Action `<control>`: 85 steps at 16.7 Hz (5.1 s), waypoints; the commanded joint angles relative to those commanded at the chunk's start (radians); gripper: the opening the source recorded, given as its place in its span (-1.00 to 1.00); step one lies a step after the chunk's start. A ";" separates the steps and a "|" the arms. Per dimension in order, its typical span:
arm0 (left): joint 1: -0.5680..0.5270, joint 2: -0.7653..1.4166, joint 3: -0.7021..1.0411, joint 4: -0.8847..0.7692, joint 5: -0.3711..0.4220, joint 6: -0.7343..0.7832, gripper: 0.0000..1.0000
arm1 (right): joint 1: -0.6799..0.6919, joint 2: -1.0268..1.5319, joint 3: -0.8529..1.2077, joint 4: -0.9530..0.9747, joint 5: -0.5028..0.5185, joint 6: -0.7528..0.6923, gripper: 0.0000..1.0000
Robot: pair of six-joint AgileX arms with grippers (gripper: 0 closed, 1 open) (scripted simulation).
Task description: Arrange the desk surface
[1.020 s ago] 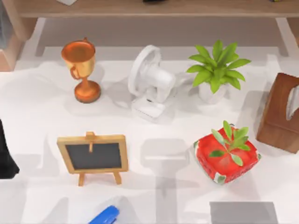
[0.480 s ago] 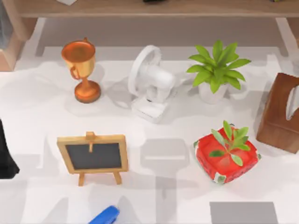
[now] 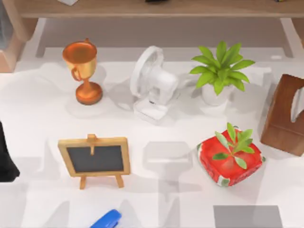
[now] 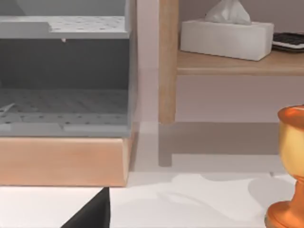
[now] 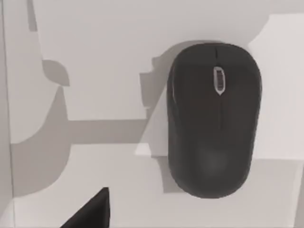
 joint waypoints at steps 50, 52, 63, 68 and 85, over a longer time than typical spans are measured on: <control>0.000 0.000 0.000 0.000 0.000 0.000 1.00 | 0.009 0.151 0.037 0.046 -0.010 -0.018 -1.00; 0.000 0.000 0.000 0.000 0.000 0.000 1.00 | 0.009 0.151 0.037 0.046 -0.010 -0.018 -1.00; 0.000 0.000 0.000 0.000 0.000 0.000 1.00 | -0.003 0.048 -0.015 0.090 -0.027 0.015 -1.00; 0.000 0.000 0.000 0.000 0.000 0.000 1.00 | -0.028 -0.150 -0.187 0.178 -0.066 0.142 -1.00; 0.000 0.000 0.000 0.000 0.000 0.000 1.00 | 0.551 -0.983 -1.212 0.276 -0.034 0.899 -1.00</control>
